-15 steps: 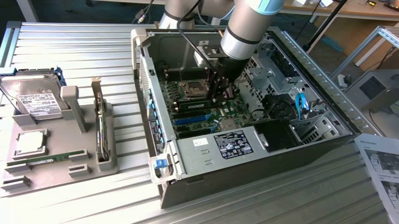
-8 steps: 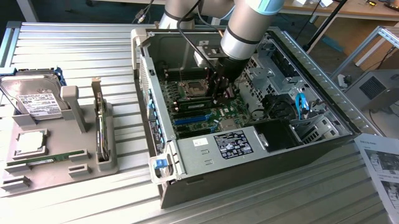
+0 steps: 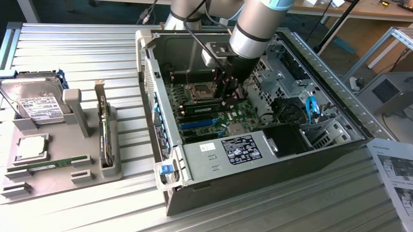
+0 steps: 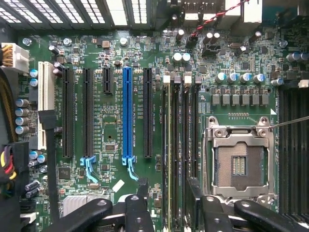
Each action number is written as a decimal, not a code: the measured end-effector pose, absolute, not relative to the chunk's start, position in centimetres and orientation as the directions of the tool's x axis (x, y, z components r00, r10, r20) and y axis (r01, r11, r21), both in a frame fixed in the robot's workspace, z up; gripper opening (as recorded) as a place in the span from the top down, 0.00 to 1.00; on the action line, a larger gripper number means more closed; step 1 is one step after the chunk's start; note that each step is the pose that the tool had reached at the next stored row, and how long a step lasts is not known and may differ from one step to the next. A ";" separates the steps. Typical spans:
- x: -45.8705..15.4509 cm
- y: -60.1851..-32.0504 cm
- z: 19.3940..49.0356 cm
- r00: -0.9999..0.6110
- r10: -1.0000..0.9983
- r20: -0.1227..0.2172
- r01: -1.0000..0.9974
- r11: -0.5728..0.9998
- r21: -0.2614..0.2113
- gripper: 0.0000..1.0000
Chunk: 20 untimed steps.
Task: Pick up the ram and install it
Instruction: 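Insert the ram into the slot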
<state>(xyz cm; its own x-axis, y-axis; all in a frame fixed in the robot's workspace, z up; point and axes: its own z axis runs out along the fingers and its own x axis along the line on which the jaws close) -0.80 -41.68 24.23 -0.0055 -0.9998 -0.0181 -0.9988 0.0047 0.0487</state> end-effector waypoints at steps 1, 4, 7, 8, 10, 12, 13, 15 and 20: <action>-0.8 -41.7 24.5 -0.006 -1.000 -0.017 -0.999 0.005 0.049 0.56; -0.8 -41.7 25.1 -0.006 -1.000 -0.017 -0.999 0.005 0.049 0.56; -0.8 -41.7 26.1 -0.006 -1.000 -0.015 -0.999 0.005 0.049 0.56; -0.8 -41.7 26.3 -0.006 -1.000 -0.015 -0.999 0.005 0.049 0.56; -0.8 -41.7 26.8 -0.006 -1.000 -0.013 -0.999 0.005 0.049 0.56; -0.8 -41.6 27.3 -0.006 -1.000 -0.011 -0.999 0.005 0.049 0.56; -0.8 -41.6 27.6 -0.006 -1.000 -0.010 -0.999 0.005 0.049 0.56; -0.8 -41.6 28.3 -0.006 -1.000 -0.007 -0.999 0.005 0.049 0.56; -0.8 -41.6 29.3 -0.006 -1.000 -0.002 -0.999 0.006 0.049 0.56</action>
<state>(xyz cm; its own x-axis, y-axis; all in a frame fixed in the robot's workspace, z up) -0.80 -41.57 29.35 -0.0056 -1.0000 -0.0017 -0.9988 0.0055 0.0486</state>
